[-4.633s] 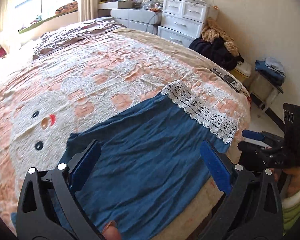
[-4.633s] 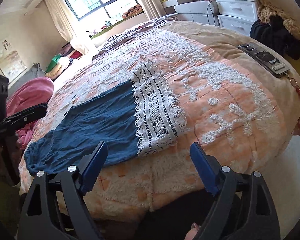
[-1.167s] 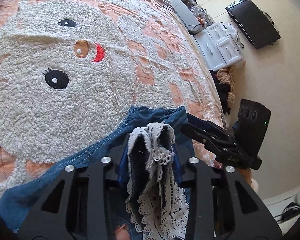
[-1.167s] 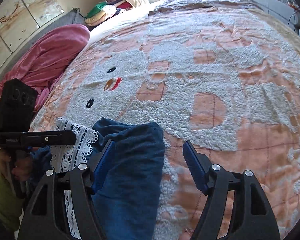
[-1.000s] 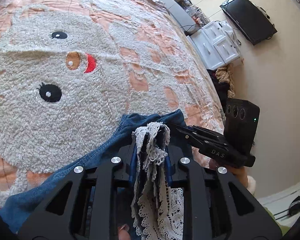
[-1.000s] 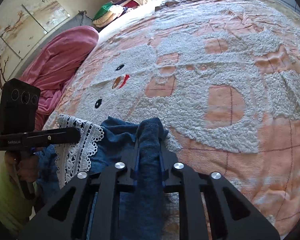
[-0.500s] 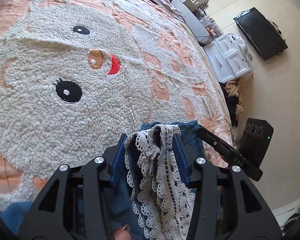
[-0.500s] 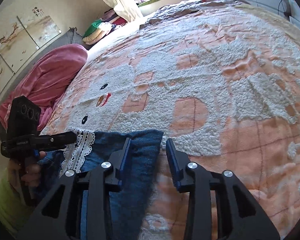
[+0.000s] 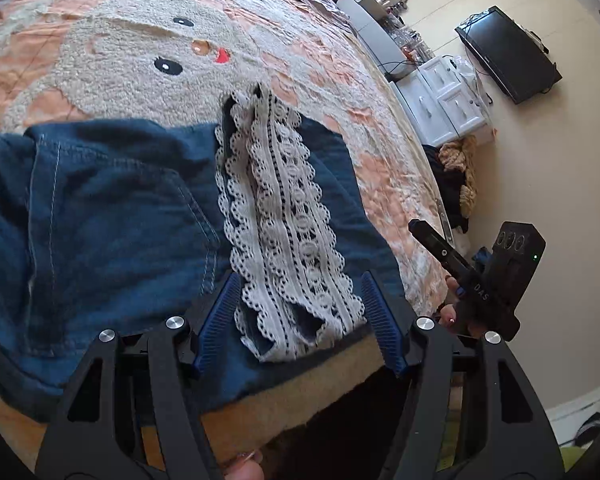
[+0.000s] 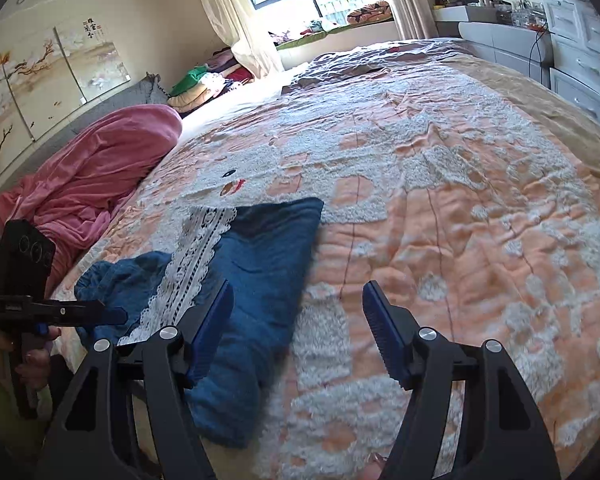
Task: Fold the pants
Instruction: 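Fold the lace hems over toward the waistband with the left tool and release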
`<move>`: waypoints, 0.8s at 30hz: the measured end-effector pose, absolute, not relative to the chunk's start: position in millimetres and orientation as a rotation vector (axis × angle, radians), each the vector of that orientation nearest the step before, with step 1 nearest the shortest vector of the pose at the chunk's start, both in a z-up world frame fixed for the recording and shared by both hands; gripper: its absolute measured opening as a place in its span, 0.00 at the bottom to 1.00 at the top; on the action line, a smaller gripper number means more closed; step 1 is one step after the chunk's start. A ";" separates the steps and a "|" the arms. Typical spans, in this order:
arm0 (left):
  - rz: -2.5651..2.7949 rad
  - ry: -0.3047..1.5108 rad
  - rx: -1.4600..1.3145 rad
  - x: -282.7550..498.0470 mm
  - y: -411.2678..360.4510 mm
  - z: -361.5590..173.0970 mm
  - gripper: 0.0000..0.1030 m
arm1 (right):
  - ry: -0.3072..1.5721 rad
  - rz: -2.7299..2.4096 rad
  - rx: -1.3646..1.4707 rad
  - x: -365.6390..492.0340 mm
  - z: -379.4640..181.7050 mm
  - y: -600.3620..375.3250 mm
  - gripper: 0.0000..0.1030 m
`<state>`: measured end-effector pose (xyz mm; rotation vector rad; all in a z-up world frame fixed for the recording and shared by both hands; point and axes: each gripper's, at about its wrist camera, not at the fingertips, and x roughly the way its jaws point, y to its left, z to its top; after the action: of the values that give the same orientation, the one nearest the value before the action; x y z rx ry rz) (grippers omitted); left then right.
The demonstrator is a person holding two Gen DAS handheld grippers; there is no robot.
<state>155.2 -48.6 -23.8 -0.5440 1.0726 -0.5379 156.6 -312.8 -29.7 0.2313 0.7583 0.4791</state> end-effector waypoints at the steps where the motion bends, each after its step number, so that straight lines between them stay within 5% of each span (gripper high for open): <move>1: -0.557 1.076 -0.543 149.9 -53.5 -24.0 0.53 | 0.764 0.484 0.237 151.1 -31.0 -312.7 0.64; 12: -0.462 1.145 -0.557 138.5 -77.5 -36.9 0.53 | 0.859 0.555 0.236 108.6 -54.0 -302.6 0.64; 14: -0.446 1.134 -0.546 139.9 -82.8 -35.9 0.40 | 0.862 0.565 0.226 104.8 -55.1 -297.8 0.64; 15: -0.437 1.135 -0.535 140.7 -85.5 -37.0 0.19 | 0.862 0.569 0.219 103.9 -55.4 -295.5 0.60; 16: -0.424 1.142 -0.518 140.9 -89.6 -37.5 0.13 | 0.863 0.566 0.204 103.4 -55.2 -293.4 0.46; 18: -0.426 1.137 -0.489 138.7 -93.7 -34.9 0.10 | 0.866 0.587 0.178 101.5 -54.0 -289.3 0.37; 24: -0.381 1.153 -0.498 137.6 -77.1 -51.0 0.03 | 0.869 0.552 0.044 95.9 -60.3 -273.2 0.37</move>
<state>137.6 -77.1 -51.0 -0.4980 1.1531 -0.3812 95.9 -273.2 -60.3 0.0444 0.8685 0.5517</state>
